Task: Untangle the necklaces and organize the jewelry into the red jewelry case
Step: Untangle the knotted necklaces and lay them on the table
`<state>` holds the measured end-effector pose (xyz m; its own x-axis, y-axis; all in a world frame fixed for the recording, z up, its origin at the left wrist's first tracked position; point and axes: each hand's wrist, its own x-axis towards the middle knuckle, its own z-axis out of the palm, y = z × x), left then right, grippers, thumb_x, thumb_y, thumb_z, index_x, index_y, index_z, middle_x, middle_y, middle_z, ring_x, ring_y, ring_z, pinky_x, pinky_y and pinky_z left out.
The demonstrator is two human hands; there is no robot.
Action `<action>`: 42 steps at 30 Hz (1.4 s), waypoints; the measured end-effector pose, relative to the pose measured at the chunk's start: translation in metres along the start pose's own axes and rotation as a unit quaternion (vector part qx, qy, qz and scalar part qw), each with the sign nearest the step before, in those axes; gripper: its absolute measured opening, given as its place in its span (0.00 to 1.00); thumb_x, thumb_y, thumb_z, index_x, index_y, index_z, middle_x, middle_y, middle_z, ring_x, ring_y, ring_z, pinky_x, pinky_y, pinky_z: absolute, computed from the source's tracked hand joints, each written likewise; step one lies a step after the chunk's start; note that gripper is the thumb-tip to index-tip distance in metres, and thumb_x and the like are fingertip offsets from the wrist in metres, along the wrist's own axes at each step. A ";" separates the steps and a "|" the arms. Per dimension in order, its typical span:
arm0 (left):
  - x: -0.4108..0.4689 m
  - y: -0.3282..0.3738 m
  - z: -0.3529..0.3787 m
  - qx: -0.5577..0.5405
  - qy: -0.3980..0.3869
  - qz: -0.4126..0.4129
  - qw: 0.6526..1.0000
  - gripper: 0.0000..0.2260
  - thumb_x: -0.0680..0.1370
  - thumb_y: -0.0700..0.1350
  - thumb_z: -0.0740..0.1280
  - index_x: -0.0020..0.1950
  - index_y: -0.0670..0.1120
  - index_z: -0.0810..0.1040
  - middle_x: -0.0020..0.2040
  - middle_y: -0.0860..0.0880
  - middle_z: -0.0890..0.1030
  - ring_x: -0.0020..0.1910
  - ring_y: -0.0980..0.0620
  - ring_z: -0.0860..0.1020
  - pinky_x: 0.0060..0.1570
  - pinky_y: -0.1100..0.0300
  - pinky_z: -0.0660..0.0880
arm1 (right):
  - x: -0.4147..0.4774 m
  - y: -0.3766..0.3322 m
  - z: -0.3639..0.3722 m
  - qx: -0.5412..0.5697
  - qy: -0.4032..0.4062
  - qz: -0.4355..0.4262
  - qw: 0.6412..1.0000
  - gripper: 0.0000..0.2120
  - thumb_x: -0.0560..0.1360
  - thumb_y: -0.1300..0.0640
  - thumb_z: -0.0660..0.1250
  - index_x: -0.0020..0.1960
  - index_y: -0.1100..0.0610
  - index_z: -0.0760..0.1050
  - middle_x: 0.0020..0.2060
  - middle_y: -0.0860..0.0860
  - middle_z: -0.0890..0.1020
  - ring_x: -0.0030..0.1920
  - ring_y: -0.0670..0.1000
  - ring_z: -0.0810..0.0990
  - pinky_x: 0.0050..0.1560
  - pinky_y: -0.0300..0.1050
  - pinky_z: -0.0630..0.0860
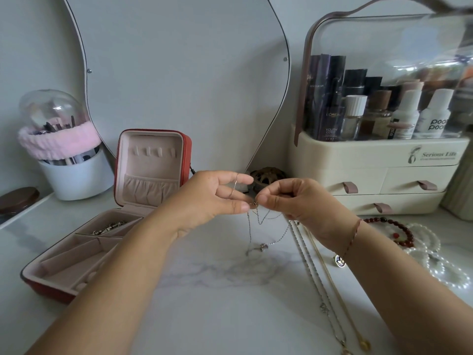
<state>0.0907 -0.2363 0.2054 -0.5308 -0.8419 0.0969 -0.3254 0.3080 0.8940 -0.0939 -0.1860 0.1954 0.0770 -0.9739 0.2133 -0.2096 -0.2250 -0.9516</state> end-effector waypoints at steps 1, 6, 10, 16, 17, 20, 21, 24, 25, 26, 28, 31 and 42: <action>0.000 0.000 0.000 -0.009 0.001 -0.004 1.000 0.21 0.72 0.38 0.73 0.62 0.53 0.77 0.46 0.52 0.86 0.49 0.60 0.83 0.47 0.69 0.71 | 0.000 -0.001 -0.001 -0.001 -0.001 0.000 1.000 0.04 0.73 0.63 0.69 0.39 0.59 0.79 0.25 0.41 0.79 0.26 0.36 0.73 0.30 0.25 0.67; 0.001 0.003 0.008 -0.049 0.039 -0.026 0.998 0.17 0.72 0.38 0.73 0.59 0.49 0.79 0.42 0.50 0.86 0.32 0.66 0.79 0.27 0.78 0.66 | 0.000 0.000 -0.003 0.001 -0.003 0.006 1.000 0.02 0.72 0.62 0.70 0.40 0.59 0.80 0.24 0.42 0.79 0.26 0.37 0.74 0.30 0.25 0.66; 0.001 0.004 0.016 -0.082 0.057 -0.042 0.994 0.16 0.72 0.38 0.73 0.58 0.47 0.79 0.46 0.47 0.85 0.27 0.66 0.76 0.22 0.76 0.64 | 0.002 0.003 -0.003 0.003 0.003 0.003 1.000 0.01 0.71 0.62 0.72 0.40 0.60 0.81 0.28 0.44 0.80 0.29 0.38 0.75 0.33 0.26 0.68; 0.002 0.003 0.017 -0.128 0.044 -0.075 0.988 0.12 0.74 0.36 0.70 0.55 0.48 0.78 0.45 0.50 0.84 0.20 0.66 0.70 0.22 0.68 0.60 | 0.005 0.008 -0.004 -0.012 0.015 0.001 1.000 0.02 0.70 0.60 0.73 0.40 0.59 0.82 0.33 0.48 0.82 0.35 0.41 0.77 0.40 0.29 0.72; 0.002 0.003 0.016 -0.144 0.040 -0.074 0.986 0.11 0.75 0.35 0.69 0.55 0.46 0.78 0.39 0.52 0.83 0.18 0.64 0.67 0.19 0.69 0.58 | 0.005 0.009 -0.004 -0.016 0.019 0.002 1.000 0.02 0.70 0.60 0.73 0.40 0.59 0.81 0.33 0.48 0.82 0.35 0.41 0.77 0.40 0.30 0.72; 0.003 0.001 0.013 -0.203 0.033 -0.070 0.976 0.10 0.76 0.33 0.66 0.53 0.44 0.78 0.29 0.57 0.77 0.18 0.62 0.58 0.19 0.69 0.51 | 0.006 0.011 -0.004 -0.051 0.030 0.005 0.998 0.03 0.70 0.59 0.74 0.42 0.57 0.81 0.33 0.49 0.81 0.36 0.42 0.76 0.41 0.32 0.72; 0.003 0.001 0.012 -0.222 0.033 -0.070 0.972 0.09 0.76 0.33 0.66 0.52 0.44 0.79 0.31 0.57 0.78 0.18 0.61 0.58 0.19 0.68 0.51 | 0.005 0.011 -0.003 -0.056 0.027 0.007 0.998 0.03 0.70 0.58 0.74 0.43 0.57 0.81 0.32 0.46 0.81 0.34 0.40 0.76 0.39 0.30 0.72; 0.003 0.001 0.012 -0.257 0.024 -0.065 0.964 0.09 0.76 0.32 0.64 0.51 0.44 0.79 0.35 0.55 0.79 0.19 0.61 0.57 0.19 0.68 0.52 | 0.005 0.010 -0.003 -0.036 0.015 0.011 0.999 0.04 0.72 0.59 0.72 0.45 0.59 0.81 0.22 0.41 0.74 0.23 0.39 0.70 0.28 0.27 0.64; 0.004 0.001 0.012 -0.266 0.019 -0.059 0.962 0.09 0.76 0.32 0.64 0.51 0.44 0.79 0.36 0.54 0.78 0.19 0.61 0.57 0.18 0.68 0.52 | 0.005 0.010 -0.004 -0.023 0.013 0.013 1.000 0.04 0.72 0.59 0.71 0.45 0.60 0.81 0.20 0.41 0.72 0.22 0.41 0.67 0.26 0.28 0.62; 0.004 0.001 0.012 -0.275 0.015 -0.054 0.960 0.10 0.76 0.32 0.63 0.50 0.44 0.78 0.36 0.54 0.78 0.19 0.61 0.57 0.18 0.69 0.52 | 0.005 0.010 -0.005 -0.002 0.007 0.015 1.000 0.06 0.72 0.59 0.71 0.46 0.60 0.81 0.20 0.41 0.70 0.22 0.42 0.63 0.25 0.30 0.60; 0.005 0.000 0.011 -0.284 0.010 -0.044 0.958 0.10 0.77 0.32 0.61 0.51 0.44 0.78 0.37 0.53 0.76 0.19 0.61 0.57 0.17 0.69 0.53 | 0.006 0.010 -0.006 0.057 -0.016 0.019 0.998 0.08 0.71 0.58 0.70 0.48 0.60 0.81 0.20 0.43 0.66 0.23 0.43 0.58 0.24 0.33 0.55; 0.005 -0.001 0.010 -0.273 0.010 -0.022 0.962 0.11 0.77 0.31 0.61 0.51 0.44 0.77 0.37 0.53 0.75 0.20 0.61 0.57 0.18 0.69 0.53 | 0.005 0.009 -0.007 0.110 -0.048 0.023 0.993 0.08 0.67 0.54 0.69 0.45 0.56 0.82 0.22 0.45 0.61 0.24 0.45 0.54 0.27 0.38 0.49; 0.003 0.002 0.004 -0.190 0.020 0.138 0.972 0.09 0.70 0.35 0.62 0.46 0.46 0.76 0.37 0.54 0.74 0.22 0.61 0.59 0.23 0.70 0.57 | 0.008 0.013 -0.011 0.147 0.000 0.024 0.989 0.09 0.77 0.59 0.63 0.45 0.54 0.82 0.23 0.47 0.57 0.26 0.46 0.51 0.30 0.43 0.46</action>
<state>0.0851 -0.2362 0.2059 -0.5240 -0.7689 0.3663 0.1418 0.3453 0.9277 -0.1065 -0.1969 0.1868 0.0746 -0.9833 0.1658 0.0795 -0.1599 -0.9839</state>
